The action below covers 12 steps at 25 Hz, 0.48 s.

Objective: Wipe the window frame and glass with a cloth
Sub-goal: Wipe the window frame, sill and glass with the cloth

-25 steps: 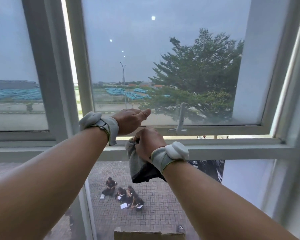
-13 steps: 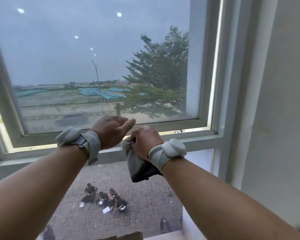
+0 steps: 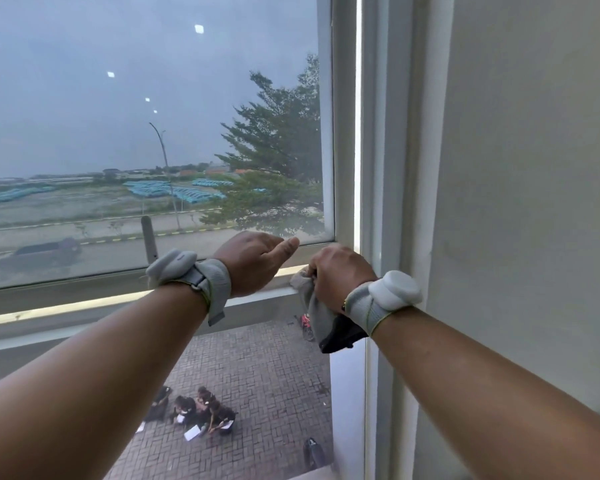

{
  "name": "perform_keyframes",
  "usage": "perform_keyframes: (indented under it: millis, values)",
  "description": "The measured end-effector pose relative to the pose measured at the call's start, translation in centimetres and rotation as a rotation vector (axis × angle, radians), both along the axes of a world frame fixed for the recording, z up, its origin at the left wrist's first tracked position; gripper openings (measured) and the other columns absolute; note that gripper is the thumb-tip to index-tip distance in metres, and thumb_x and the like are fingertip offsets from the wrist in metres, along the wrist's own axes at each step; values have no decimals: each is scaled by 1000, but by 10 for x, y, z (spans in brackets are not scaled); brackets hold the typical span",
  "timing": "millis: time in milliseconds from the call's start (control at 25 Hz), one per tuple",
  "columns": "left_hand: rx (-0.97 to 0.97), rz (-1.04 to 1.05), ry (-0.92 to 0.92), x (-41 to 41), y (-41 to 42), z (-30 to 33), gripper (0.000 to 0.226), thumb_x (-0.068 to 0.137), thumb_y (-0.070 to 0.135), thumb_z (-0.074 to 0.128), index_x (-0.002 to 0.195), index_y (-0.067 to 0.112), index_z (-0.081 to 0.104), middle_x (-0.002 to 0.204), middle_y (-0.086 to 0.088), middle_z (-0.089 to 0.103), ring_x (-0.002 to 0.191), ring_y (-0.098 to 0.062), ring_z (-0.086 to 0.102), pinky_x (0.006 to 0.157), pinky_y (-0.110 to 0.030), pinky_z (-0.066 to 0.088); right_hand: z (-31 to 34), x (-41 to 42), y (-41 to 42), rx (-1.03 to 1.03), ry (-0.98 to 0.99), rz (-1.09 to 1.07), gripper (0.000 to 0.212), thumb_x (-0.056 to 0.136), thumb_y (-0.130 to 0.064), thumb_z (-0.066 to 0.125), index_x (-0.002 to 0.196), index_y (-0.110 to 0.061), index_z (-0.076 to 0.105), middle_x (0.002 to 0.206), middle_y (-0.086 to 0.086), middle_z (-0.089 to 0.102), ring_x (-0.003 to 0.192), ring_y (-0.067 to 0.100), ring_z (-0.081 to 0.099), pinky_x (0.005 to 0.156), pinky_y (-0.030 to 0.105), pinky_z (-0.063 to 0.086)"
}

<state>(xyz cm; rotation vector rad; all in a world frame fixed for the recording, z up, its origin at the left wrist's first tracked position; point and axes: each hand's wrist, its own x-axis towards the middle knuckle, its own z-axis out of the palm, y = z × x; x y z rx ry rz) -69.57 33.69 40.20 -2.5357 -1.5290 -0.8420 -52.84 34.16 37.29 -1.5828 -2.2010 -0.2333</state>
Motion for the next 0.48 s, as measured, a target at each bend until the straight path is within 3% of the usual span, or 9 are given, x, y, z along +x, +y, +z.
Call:
perform_keyframes:
  millis: [200, 360, 480]
  values:
    - [-21, -13, -8, 23, 8, 1, 68, 94, 59, 27, 100, 7, 71, 102, -13, 72, 94, -29, 65, 86, -41, 51, 5, 32, 1, -8, -73, -99, 26, 89, -16, 49, 108, -13, 66, 111, 12, 51, 100, 31, 62, 86, 36, 52]
    - [-26, -21, 6, 33, 13, 1, 76, 87, 63, 21, 97, 6, 69, 100, -13, 72, 92, -29, 65, 84, -44, 52, 6, 49, 0, 42, -160, -165, 29, 93, -8, 38, 107, -5, 64, 111, 14, 46, 96, 34, 63, 80, 37, 52]
    - [-20, -16, 27, 33, 11, 1, 74, 91, 63, 22, 96, 5, 69, 98, -13, 71, 90, -29, 65, 83, -44, 52, 2, 53, 1, 89, -224, -167, 27, 94, -7, 39, 103, -4, 65, 98, 10, 37, 86, 33, 65, 72, 35, 52]
